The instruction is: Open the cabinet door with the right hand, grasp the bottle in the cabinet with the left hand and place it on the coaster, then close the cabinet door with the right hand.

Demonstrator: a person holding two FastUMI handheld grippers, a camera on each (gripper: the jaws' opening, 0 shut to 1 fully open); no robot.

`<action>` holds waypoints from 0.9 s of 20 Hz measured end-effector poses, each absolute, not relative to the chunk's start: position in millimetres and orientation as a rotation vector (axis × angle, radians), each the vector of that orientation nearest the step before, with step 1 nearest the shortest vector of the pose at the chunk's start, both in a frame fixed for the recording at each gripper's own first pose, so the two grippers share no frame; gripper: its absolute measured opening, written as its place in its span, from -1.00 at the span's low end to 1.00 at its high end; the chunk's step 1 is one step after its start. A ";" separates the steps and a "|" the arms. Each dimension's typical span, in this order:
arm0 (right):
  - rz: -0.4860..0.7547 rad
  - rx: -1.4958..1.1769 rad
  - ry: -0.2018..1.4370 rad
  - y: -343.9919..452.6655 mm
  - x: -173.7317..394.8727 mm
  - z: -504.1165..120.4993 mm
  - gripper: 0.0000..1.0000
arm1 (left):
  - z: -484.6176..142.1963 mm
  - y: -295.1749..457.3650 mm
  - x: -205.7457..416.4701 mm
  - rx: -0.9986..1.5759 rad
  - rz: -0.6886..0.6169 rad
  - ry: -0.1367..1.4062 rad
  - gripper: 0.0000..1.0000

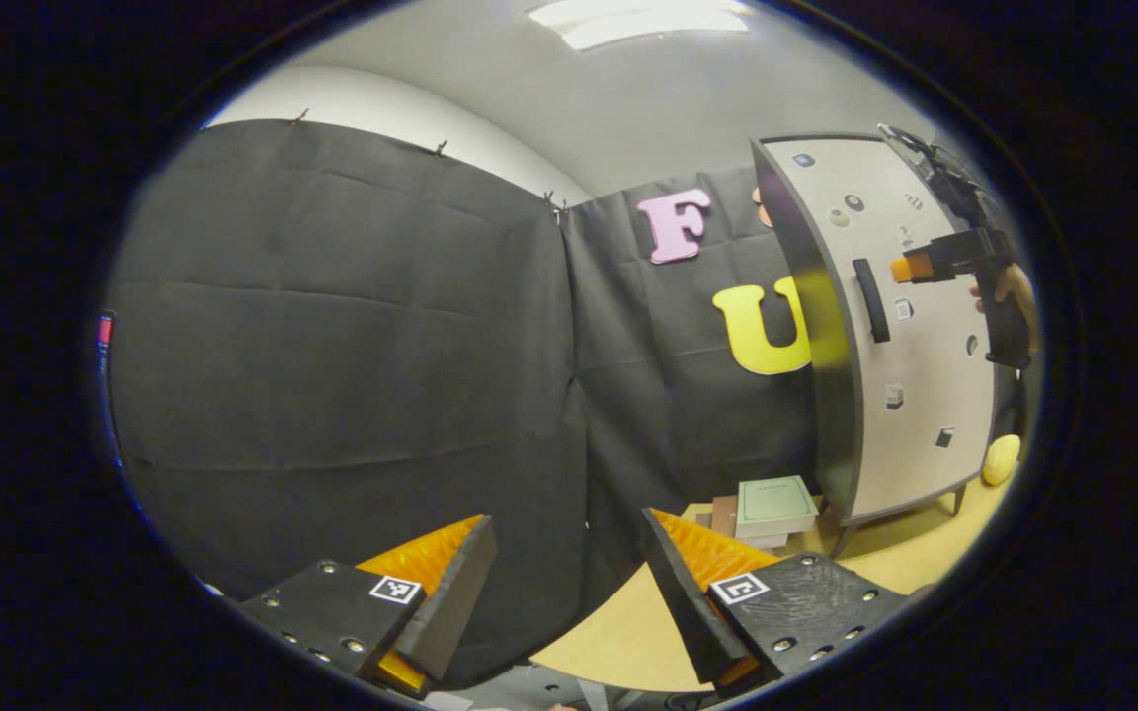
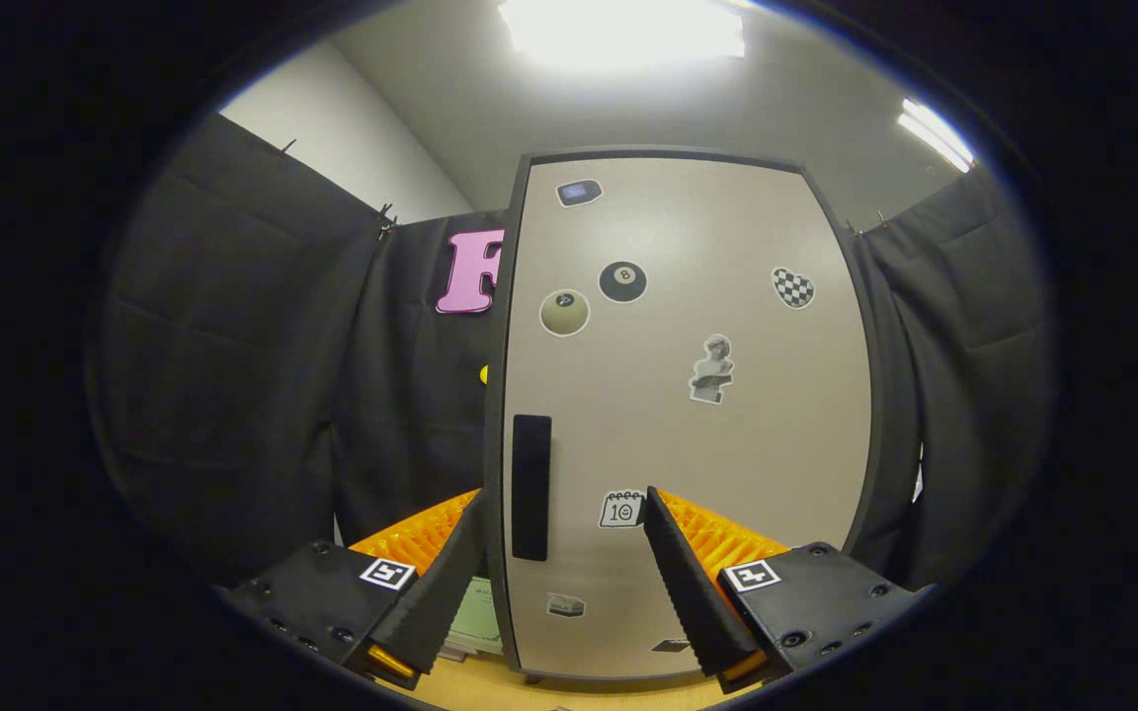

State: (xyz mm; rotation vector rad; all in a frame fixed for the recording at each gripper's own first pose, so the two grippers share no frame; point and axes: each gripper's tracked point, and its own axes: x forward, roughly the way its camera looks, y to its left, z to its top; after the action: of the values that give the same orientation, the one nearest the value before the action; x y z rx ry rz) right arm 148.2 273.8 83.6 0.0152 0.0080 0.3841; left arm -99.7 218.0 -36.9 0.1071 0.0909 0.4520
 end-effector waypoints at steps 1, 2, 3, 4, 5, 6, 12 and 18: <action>0.385 0.014 0.012 279.4 152.0 82.2 0.96 | -36.8 218.6 -100.3 0.109 0.459 0.092 0.77; 0.387 0.015 0.016 284.9 155.2 81.5 0.95 | -36.6 219.8 -99.9 0.112 0.466 0.092 0.77; 0.391 0.016 0.022 289.8 158.0 79.8 0.96 | -38.9 221.2 -100.3 0.114 0.473 0.093 0.77; 0.396 0.017 0.027 295.8 162.8 78.9 0.95 | -39.3 222.0 -99.8 0.116 0.479 0.094 0.76; 0.398 0.016 0.031 301.2 169.2 77.6 0.95 | -41.6 222.9 -101.1 0.116 0.485 0.096 0.77; 0.398 0.013 0.039 304.9 174.7 75.9 0.95 | -42.2 223.8 -101.4 0.114 0.490 0.099 0.77; 0.394 0.020 0.097 326.6 206.0 64.5 0.83 | -43.7 227.3 -103.9 0.112 0.521 0.105 0.77; 0.390 0.020 0.205 333.6 219.8 45.6 0.02 | -39.0 232.0 -106.5 0.117 0.542 0.098 0.77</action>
State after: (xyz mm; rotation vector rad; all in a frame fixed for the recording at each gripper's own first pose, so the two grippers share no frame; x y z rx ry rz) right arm 219.8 333.6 45.6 0.0202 0.2053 0.3905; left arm -106.5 232.0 -39.0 0.1167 0.0983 0.5425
